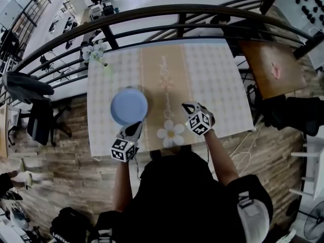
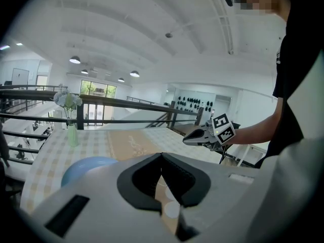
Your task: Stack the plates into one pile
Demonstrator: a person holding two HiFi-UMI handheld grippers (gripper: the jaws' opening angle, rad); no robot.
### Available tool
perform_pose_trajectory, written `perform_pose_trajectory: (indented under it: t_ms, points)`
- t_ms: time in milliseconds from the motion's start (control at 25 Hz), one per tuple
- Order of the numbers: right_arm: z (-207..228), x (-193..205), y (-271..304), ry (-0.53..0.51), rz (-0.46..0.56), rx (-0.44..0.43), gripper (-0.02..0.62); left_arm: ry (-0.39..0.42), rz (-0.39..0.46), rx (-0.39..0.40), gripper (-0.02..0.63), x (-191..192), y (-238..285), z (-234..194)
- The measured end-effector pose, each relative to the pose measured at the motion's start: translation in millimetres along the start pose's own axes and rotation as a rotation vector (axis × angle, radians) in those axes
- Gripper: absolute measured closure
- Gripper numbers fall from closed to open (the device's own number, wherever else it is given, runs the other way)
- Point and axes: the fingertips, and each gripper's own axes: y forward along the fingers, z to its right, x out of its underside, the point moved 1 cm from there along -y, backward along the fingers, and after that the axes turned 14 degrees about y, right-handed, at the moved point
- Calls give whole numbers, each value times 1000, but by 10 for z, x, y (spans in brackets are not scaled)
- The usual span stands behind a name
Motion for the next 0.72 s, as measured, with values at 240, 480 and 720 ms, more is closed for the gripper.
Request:
perform_pose_trajectory:
  t_ms: [240,480,720]
  points:
    - [176,-36,-56,-9,24,-8,598,5,10,-20,604,-148,184,76]
    - [281,-31,-89,-6,51,-24,598,9,16,-36,604,-214,317,134]
    - [341,59,-141,10,59,-47,598,16,8,-36,604,-310,443,227]
